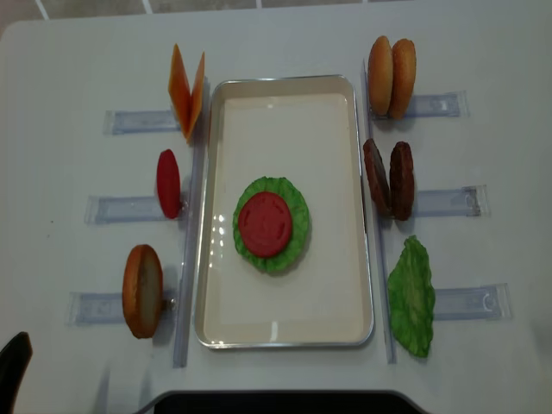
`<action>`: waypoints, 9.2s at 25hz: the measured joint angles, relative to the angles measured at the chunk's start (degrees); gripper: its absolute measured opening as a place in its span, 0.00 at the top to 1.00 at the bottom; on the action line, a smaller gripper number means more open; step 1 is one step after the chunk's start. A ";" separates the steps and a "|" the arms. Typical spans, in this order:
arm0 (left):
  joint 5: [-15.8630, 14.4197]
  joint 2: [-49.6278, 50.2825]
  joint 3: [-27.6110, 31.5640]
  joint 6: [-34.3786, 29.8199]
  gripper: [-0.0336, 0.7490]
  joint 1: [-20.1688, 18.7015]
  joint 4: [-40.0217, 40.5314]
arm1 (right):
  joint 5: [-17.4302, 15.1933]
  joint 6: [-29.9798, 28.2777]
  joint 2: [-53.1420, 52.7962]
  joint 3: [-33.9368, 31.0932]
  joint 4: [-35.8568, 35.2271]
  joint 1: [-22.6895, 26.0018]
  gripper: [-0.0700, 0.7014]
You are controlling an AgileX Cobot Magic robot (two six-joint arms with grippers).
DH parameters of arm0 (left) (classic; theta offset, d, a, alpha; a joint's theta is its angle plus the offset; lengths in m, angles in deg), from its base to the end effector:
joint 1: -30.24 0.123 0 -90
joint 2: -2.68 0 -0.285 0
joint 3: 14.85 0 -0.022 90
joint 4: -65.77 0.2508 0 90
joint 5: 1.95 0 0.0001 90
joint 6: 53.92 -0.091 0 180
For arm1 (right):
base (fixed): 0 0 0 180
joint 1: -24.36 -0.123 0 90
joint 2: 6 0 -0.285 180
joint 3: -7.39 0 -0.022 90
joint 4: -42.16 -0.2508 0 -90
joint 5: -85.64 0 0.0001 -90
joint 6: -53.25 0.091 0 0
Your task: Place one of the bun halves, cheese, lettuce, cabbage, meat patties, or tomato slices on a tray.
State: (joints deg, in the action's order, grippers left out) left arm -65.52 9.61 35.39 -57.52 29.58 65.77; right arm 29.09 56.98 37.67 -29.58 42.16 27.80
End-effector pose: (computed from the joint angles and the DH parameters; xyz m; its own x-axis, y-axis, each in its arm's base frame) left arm -0.0059 0.0001 0.2652 -0.5094 0.0687 -0.8578 0.0436 0.9976 0.0540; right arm 0.0993 -0.0060 0.3155 -0.7268 0.1089 -0.6781 0.1075 0.9932 0.0442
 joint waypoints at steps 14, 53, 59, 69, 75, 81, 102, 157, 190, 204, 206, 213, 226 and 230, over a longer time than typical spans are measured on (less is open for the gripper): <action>0.00 0.00 0.00 0.00 0.31 0.00 0.00 | 0.14 -1.14 45.09 20.92 0.00 0.00 0.37; 0.00 0.00 0.00 0.00 0.48 0.00 0.00 | -8.47 24.34 71.53 43.60 2.38 -38.76 0.42; 0.00 0.00 0.00 0.00 0.50 0.00 0.00 | -7.86 24.34 73.00 43.60 2.67 -38.76 0.42; 0.00 0.00 0.00 0.00 0.50 0.00 0.00 | -7.85 24.34 75.34 43.60 5.01 -38.76 0.72; 0.00 0.00 0.00 0.00 0.52 0.00 0.00 | -11.76 23.63 75.34 45.42 5.64 -38.88 0.75; 0.00 0.00 0.00 0.00 0.57 0.00 0.00 | -14.30 22.95 75.36 51.61 5.79 -40.01 0.75; 0.00 0.00 0.00 0.00 0.82 0.00 0.00 | -10.04 -3.73 75.17 56.19 -32.87 -40.26 0.76; 0.00 0.00 0.00 0.35 0.96 0.00 0.00 | 10.10 -23.68 75.17 35.61 -53.12 -38.88 0.76; 0.00 0.00 0.00 0.35 0.96 0.00 0.00 | 9.14 -15.37 71.04 36.92 -36.44 -35.42 0.16; 0.00 0.00 0.00 0.35 0.96 0.00 0.00 | -8.58 3.66 64.22 49.29 -6.78 -28.96 0.16; 0.00 0.00 0.00 0.35 0.96 0.00 0.00 | -10.11 3.29 64.22 49.29 -5.95 -22.81 0.16; 0.00 0.00 0.00 0.35 0.96 0.00 0.00 | -12.89 1.75 64.22 49.29 -0.83 -2.40 0.18; 0.00 0.00 0.00 0.37 0.96 0.00 0.00 | -10.50 -1.53 46.32 26.17 3.39 6.14 0.21; 0.00 0.00 0.00 0.37 0.96 0.00 0.00 | -9.11 -1.53 33.08 13.43 3.48 6.26 0.21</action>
State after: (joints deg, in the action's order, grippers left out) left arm -65.52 9.61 35.39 -57.15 29.58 65.77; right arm 19.98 55.45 70.75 -16.16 45.64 34.06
